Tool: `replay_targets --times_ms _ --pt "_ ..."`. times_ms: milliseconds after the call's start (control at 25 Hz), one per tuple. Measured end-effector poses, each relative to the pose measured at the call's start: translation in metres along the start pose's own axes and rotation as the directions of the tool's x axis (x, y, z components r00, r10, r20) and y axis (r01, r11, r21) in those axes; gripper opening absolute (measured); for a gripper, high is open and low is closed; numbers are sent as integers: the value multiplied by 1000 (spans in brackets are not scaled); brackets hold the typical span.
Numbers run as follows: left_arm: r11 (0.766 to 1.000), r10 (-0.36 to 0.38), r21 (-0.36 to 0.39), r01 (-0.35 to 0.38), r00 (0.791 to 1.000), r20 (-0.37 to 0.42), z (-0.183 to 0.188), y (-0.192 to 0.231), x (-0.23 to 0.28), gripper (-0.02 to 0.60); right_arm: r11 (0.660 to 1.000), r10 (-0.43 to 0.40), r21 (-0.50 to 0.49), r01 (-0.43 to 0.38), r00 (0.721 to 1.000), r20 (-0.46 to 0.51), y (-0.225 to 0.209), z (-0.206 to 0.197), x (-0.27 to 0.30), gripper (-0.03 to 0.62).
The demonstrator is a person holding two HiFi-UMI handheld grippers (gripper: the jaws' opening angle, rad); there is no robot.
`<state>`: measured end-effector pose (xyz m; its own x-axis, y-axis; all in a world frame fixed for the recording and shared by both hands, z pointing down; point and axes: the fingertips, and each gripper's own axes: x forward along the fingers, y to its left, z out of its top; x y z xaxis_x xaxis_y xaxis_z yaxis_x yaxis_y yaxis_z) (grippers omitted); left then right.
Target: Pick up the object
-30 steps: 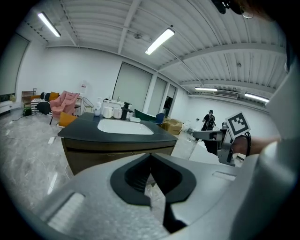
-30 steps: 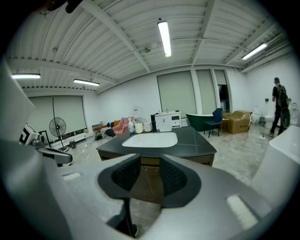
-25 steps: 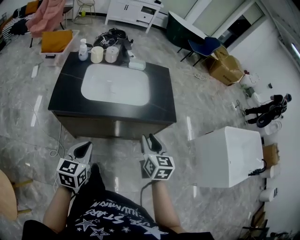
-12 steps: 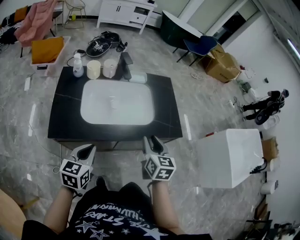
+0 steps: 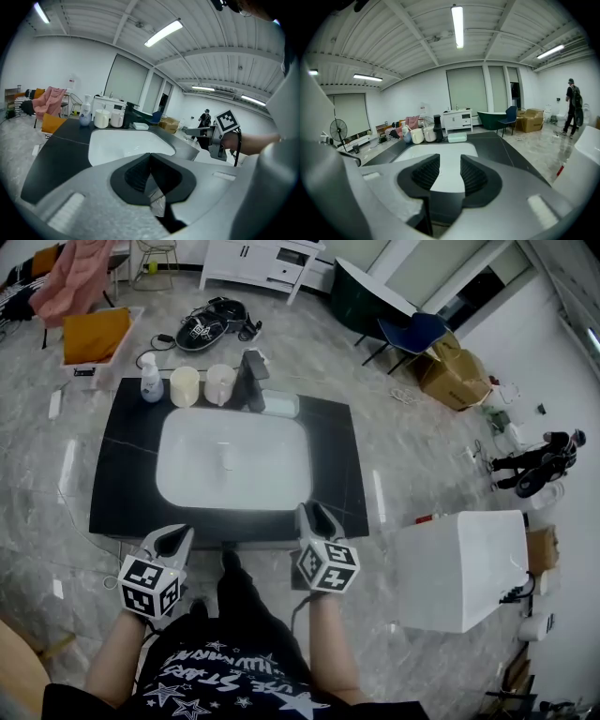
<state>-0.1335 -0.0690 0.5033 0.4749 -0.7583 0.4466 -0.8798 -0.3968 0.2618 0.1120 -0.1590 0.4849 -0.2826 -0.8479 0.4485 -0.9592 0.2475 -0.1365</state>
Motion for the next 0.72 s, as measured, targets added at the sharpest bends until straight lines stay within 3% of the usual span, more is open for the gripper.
replay_targets --times_ms 720 --pt "989 142 -36 -143 989 -27 88 44 134 9 992 127 -22 -128 991 -43 -63 94 188 143"
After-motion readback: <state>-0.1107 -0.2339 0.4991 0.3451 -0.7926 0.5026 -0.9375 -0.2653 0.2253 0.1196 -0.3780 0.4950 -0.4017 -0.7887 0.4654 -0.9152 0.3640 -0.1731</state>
